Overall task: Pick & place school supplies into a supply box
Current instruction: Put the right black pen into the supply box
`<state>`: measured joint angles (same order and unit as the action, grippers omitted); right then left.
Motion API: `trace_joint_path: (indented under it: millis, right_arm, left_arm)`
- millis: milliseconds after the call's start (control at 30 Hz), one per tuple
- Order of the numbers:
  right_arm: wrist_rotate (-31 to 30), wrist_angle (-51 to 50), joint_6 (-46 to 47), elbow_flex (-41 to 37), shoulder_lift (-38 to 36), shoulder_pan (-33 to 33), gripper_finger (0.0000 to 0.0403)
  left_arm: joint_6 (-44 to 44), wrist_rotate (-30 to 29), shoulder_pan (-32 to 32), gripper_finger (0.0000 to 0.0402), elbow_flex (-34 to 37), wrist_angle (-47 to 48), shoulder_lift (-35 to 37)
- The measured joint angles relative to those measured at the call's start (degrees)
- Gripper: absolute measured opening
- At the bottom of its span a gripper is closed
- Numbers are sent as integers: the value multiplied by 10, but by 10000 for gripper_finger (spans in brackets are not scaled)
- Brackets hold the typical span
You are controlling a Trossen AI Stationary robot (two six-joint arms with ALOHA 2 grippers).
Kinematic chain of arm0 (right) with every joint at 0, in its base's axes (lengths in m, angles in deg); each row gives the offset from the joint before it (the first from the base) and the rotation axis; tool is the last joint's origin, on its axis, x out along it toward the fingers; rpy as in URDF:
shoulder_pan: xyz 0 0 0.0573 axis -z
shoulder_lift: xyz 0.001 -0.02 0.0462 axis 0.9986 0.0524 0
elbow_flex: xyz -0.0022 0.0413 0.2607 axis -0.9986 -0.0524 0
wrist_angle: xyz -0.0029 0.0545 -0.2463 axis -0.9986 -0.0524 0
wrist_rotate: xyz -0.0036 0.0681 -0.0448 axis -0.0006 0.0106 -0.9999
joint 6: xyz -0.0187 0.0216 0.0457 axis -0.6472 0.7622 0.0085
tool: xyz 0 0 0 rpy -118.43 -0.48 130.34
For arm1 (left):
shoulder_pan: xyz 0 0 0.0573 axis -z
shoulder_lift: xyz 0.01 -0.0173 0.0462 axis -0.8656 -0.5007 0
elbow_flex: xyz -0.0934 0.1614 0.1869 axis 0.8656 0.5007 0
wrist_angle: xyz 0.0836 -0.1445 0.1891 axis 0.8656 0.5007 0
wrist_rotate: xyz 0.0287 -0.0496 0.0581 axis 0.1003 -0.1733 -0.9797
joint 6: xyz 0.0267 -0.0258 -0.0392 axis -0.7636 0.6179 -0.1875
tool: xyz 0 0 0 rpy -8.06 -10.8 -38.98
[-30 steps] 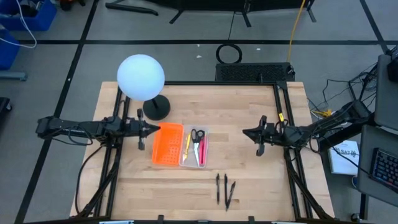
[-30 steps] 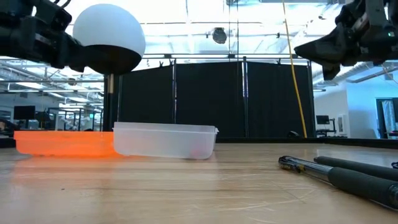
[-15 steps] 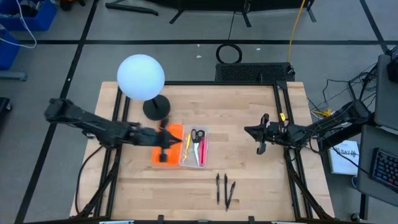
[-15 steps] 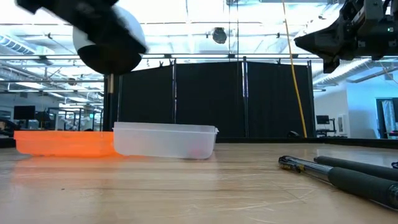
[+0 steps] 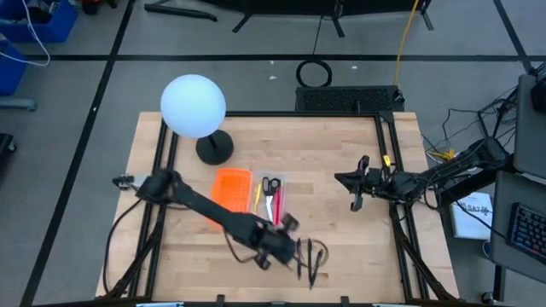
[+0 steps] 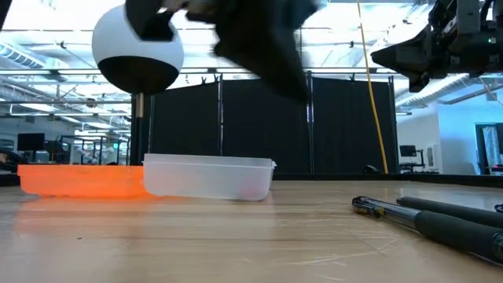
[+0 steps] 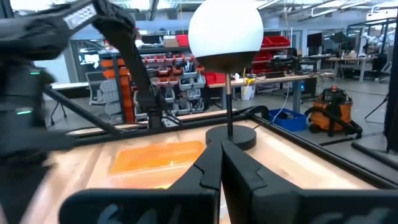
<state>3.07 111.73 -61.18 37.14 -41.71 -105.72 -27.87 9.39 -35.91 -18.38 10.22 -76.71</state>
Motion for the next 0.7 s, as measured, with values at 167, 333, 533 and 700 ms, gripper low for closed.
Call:
trace_joint_path:
  millis: [167,333,533,700]
  right_arm:
    - [0,14,-34,0,0,0,0]
    - [0,21,-70,0,0,0,0]
    - [0,22,-77,0,-2,0,0]
    - [0,22,-77,0,-2,0,0]
  left_arm:
    - [-95,70,13,11,-129,50,-80]
    - [-124,112,1,7,-157,59,-92]
    - [-94,166,-33,6,-157,85,-88]
    - [-103,203,-45,4,-157,142,-77]
